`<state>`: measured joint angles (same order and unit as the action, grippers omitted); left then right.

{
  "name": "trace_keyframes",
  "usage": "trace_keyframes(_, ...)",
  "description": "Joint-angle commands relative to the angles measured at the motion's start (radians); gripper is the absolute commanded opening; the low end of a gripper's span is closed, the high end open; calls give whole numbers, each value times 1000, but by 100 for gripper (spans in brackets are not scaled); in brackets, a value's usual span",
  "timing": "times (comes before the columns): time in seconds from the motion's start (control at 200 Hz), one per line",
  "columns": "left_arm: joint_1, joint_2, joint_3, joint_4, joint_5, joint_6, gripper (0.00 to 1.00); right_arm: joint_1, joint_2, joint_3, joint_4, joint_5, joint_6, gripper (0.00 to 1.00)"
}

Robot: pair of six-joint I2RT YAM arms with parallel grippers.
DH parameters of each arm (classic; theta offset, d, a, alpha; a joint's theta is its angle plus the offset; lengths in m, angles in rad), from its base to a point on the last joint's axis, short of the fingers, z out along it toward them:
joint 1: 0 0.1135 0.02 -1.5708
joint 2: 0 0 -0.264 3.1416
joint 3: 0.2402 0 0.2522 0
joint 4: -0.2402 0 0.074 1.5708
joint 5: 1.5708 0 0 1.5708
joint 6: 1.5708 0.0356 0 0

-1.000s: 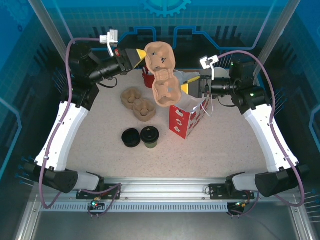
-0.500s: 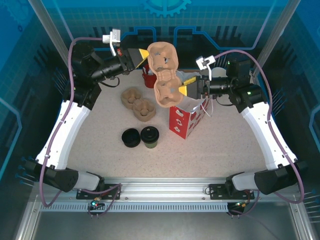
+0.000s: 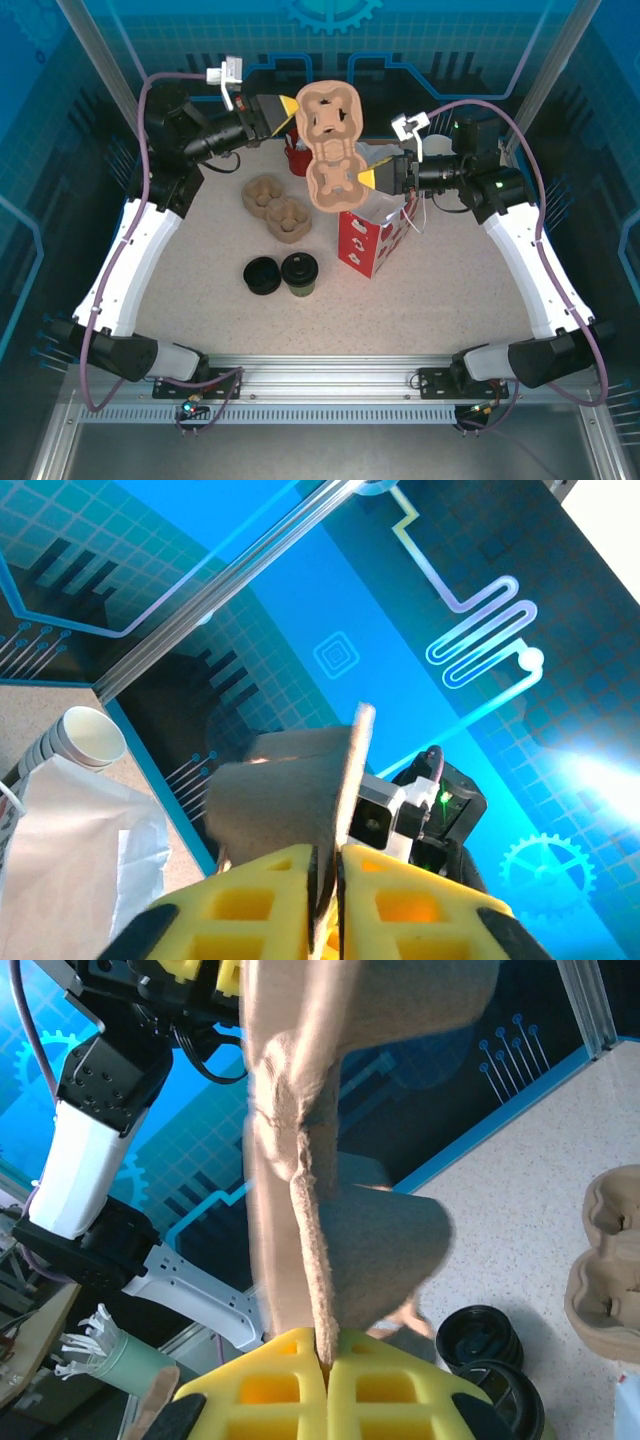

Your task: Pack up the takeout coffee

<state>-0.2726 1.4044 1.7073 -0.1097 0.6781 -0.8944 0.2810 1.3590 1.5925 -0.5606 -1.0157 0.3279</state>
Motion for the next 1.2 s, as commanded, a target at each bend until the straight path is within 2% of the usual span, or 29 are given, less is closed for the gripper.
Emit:
trace_keyframes(0.0,-5,3,47,-33,22,36,32,-5,-34,48,-67,49,-31,0)
trace_keyframes(0.165,-4,-34,71,-183,-52,204,59,-13,-50,96,-186,136,-39,0)
trace_keyframes(0.27,-4,-67,66,-240,-100,313,66,-15,-65,109,-245,215,-22,0)
trace_keyframes(0.405,-8,-91,69,-316,-124,484,65,-10,-57,150,-340,279,25,0)
trace_keyframes(0.49,-32,-96,84,-378,-132,612,60,13,-42,189,-412,326,35,0)
trace_keyframes(0.625,-132,-73,148,-539,-209,880,58,70,-3,251,-522,413,37,0)
trace_keyframes(0.895,-320,10,239,-742,-379,1211,58,174,62,297,-625,490,42,0)
trace_keyframes(1.196,-378,63,221,-804,-458,1374,59,224,85,304,-650,503,36,0)
